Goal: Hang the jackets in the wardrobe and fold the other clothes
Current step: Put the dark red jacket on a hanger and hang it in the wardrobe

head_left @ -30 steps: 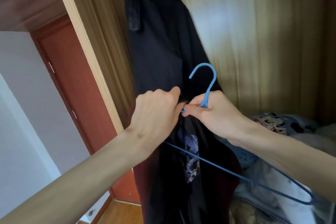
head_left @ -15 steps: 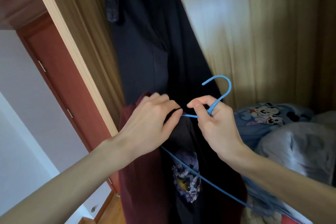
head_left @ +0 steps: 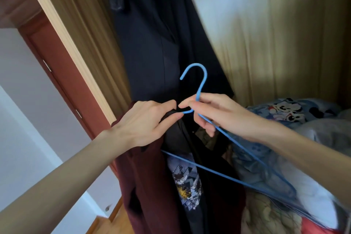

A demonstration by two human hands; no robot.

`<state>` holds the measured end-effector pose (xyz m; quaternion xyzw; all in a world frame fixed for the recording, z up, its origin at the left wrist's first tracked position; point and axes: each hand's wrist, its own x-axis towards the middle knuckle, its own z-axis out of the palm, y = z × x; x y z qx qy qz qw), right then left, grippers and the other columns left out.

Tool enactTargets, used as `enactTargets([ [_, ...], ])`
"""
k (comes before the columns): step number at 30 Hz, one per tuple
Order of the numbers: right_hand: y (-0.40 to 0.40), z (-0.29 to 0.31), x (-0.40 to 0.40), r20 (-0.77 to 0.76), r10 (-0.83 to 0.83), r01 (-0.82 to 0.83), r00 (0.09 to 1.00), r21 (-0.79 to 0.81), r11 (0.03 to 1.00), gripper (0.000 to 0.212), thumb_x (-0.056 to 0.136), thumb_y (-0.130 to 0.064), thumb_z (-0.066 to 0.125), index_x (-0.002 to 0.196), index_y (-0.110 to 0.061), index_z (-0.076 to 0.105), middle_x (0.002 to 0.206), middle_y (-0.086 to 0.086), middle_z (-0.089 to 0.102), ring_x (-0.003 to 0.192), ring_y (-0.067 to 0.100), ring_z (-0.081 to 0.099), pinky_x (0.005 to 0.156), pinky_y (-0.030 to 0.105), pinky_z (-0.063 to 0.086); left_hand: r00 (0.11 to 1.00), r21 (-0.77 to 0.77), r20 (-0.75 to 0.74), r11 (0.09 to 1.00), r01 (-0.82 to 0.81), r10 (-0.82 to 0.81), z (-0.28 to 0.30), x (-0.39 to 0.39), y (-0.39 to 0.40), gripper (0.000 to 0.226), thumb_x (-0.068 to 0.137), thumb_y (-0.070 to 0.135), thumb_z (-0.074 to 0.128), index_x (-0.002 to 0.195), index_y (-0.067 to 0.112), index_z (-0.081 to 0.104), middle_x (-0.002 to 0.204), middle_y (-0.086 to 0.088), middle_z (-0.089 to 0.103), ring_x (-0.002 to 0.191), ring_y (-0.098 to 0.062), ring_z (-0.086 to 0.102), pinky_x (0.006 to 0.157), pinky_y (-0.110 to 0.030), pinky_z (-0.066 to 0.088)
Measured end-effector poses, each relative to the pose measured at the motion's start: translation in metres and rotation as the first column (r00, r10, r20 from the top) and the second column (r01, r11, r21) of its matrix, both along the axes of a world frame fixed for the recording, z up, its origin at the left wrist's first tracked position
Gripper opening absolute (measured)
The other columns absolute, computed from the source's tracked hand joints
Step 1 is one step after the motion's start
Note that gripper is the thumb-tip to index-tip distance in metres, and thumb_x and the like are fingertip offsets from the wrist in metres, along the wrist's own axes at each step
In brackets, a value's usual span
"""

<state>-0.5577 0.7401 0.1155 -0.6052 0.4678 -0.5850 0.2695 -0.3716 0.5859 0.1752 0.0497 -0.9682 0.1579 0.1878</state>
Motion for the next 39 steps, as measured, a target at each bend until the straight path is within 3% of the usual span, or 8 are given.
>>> enactTargets([
  [3, 0.0, -0.017, -0.033, -0.009, 0.055, -0.053, 0.998, 0.173, 0.984, 0.043, 0.099, -0.064, 0.051, 0.118, -0.032, 0.073, 0.095, 0.009, 0.077, 0.09, 0.021, 0.074, 0.085, 0.03, 0.057, 0.997, 0.035, -0.077, 0.999, -0.028, 0.03, 0.0, 0.011, -0.014, 0.043, 0.104, 0.062, 0.027, 0.094, 0.027, 0.048, 0.052, 0.006, 0.042, 0.052, -0.016, 0.043, 0.058, -0.041, 0.047],
  [6, -0.01, -0.063, -0.044, -0.231, -0.042, 0.099, 0.972, 0.238, 0.966, 0.041, 0.086, -0.057, 0.071, 0.117, -0.029, 0.067, 0.101, 0.004, 0.073, 0.091, 0.01, 0.067, 0.086, 0.029, 0.053, 0.981, 0.059, -0.189, 0.998, -0.023, 0.033, 0.006, 0.016, -0.023, 0.042, 0.105, 0.06, 0.031, 0.092, 0.026, 0.051, 0.049, 0.005, 0.041, 0.049, -0.016, 0.043, 0.054, -0.036, 0.04],
  [11, -0.036, -0.124, -0.016, -0.705, -0.209, 0.405, 0.677, 0.12, 0.906, 0.091, 0.069, -0.079, 0.065, 0.145, -0.041, 0.031, 0.123, -0.019, 0.043, 0.108, -0.002, 0.047, 0.091, 0.021, 0.038, 0.956, 0.103, -0.293, 0.995, 0.013, 0.018, 0.015, 0.018, -0.025, 0.039, 0.106, 0.058, 0.037, 0.087, 0.027, 0.05, 0.049, 0.004, 0.043, 0.052, -0.018, 0.051, 0.053, -0.031, 0.035],
  [16, -0.041, -0.156, -0.003, -0.72, -0.458, 0.601, 0.521, -0.071, 0.796, 0.082, 0.075, -0.048, 0.067, 0.146, -0.038, 0.026, 0.134, -0.015, 0.04, 0.127, 0.015, 0.041, 0.099, 0.032, 0.035, 0.937, 0.165, -0.349, 0.986, 0.035, 0.025, 0.015, 0.028, -0.024, 0.038, 0.106, 0.055, 0.042, 0.084, 0.026, 0.05, 0.05, 0.002, 0.045, 0.048, -0.019, 0.049, 0.051, -0.038, 0.042],
  [22, -0.038, -0.119, -0.053, -0.645, -0.482, 0.695, 0.593, 0.108, 0.711, 0.045, 0.095, -0.018, 0.067, 0.137, -0.026, 0.052, 0.12, 0.008, 0.069, 0.114, 0.032, 0.066, 0.093, 0.045, 0.054, 0.958, 0.281, -0.225, 0.953, -0.114, 0.181, 0.003, 0.049, -0.041, 0.056, 0.101, 0.072, 0.036, 0.074, 0.024, 0.049, 0.056, -0.008, 0.044, 0.054, -0.025, 0.044, 0.055, -0.037, 0.042],
  [27, -0.036, -0.057, -0.074, -0.637, -0.543, 0.685, 0.547, -0.031, 0.727, 0.026, 0.092, -0.015, 0.068, 0.116, -0.024, 0.068, 0.098, 0.009, 0.076, 0.099, 0.033, 0.071, 0.085, 0.046, 0.056, 0.949, 0.409, -0.184, 0.898, -0.162, 0.255, -0.025, 0.068, -0.058, 0.07, 0.098, 0.074, 0.027, 0.079, 0.013, 0.056, 0.065, -0.009, 0.055, 0.067, -0.033, 0.054, 0.071, -0.049, 0.053],
  [31, -0.029, -0.015, -0.082, -0.682, -0.575, 0.705, 0.452, -0.122, 0.698, 0.037, 0.084, -0.017, 0.078, 0.117, -0.031, 0.073, 0.103, 0.001, 0.079, 0.106, 0.024, 0.071, 0.085, 0.032, 0.054, 0.956, 0.293, -0.156, 0.936, -0.195, 0.248, -0.037, 0.074, -0.062, 0.058, 0.101, 0.069, 0.021, 0.07, 0.026, 0.046, 0.054, 0.001, 0.049, 0.057, -0.026, 0.054, 0.063, -0.048, 0.051],
  [39, -0.02, 0.044, -0.054, -0.83, -0.543, 0.676, 0.13, -0.326, 0.661, 0.048, 0.077, -0.014, 0.069, 0.123, -0.028, 0.062, 0.112, -0.005, 0.055, 0.093, 0.032, 0.065, 0.08, 0.046, 0.056, 0.86, -0.165, -0.245, 0.854, -0.493, 0.448, -0.054, 0.059, -0.046, 0.049, 0.106, 0.05, 0.031, 0.075, 0.016, 0.048, 0.05, -0.011, 0.054, 0.041, -0.041, 0.056, 0.042, -0.035, 0.039],
])
